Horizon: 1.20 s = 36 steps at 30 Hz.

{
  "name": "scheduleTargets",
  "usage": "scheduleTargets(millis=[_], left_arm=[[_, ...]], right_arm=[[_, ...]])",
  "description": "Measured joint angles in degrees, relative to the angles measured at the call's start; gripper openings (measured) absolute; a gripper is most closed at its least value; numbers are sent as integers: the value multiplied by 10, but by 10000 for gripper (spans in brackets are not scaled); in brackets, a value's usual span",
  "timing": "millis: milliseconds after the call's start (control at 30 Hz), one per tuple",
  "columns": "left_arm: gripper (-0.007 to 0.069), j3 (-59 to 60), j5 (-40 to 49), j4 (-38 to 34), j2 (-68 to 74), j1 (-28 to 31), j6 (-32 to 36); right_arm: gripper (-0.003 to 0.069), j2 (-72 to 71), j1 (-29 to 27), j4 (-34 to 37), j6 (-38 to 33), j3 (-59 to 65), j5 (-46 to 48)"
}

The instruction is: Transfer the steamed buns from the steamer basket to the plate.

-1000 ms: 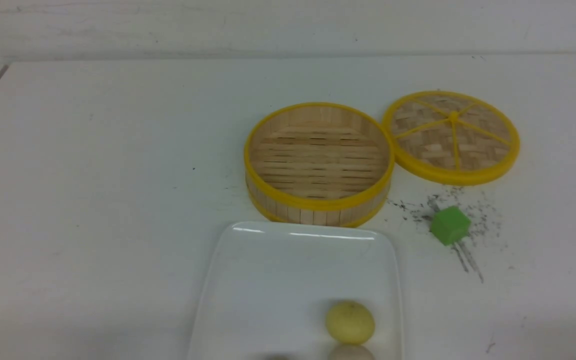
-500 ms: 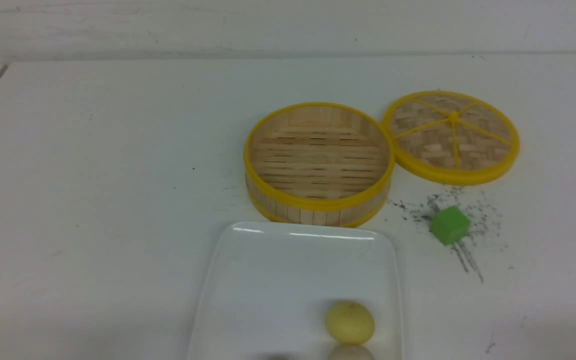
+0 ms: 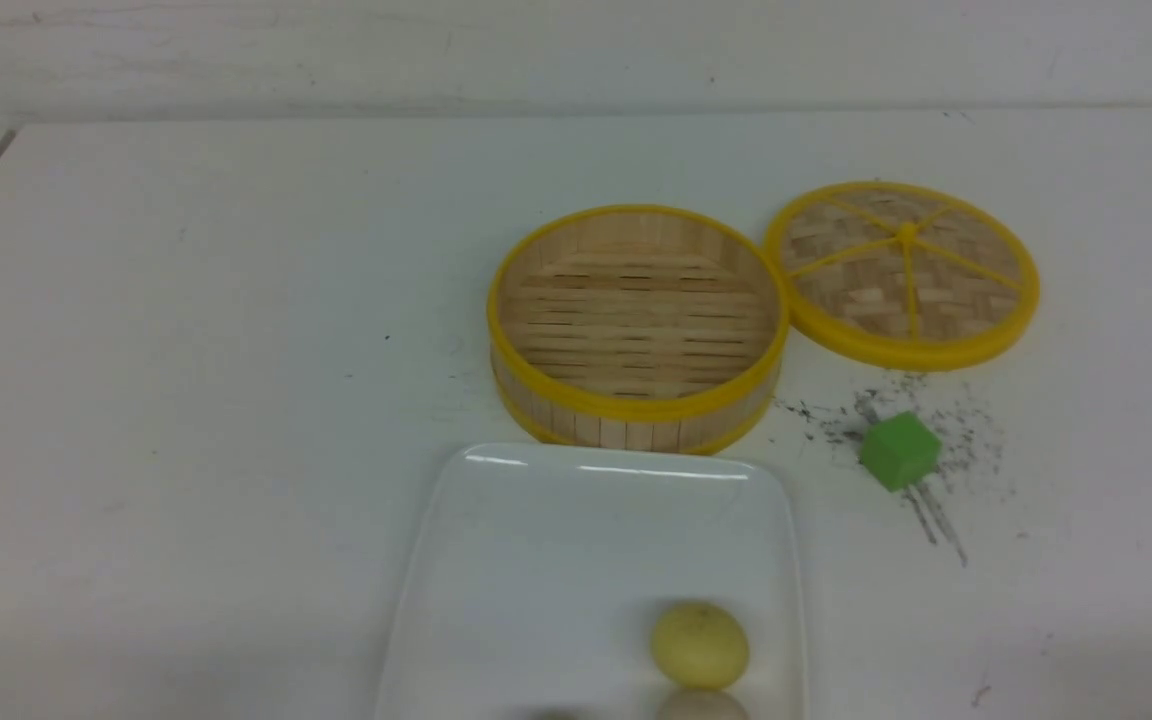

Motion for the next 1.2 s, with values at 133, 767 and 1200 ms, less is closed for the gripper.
scheduleTargets(millis=[133, 767, 1200], left_arm=[[129, 0, 0, 0, 0, 0, 0], [148, 0, 0, -1, 0, 0, 0], [160, 0, 0, 1, 0, -90, 0]], right_arm=[[239, 0, 0, 0, 0, 0, 0], [239, 0, 0, 0, 0, 0, 0], [239, 0, 0, 0, 0, 0, 0]])
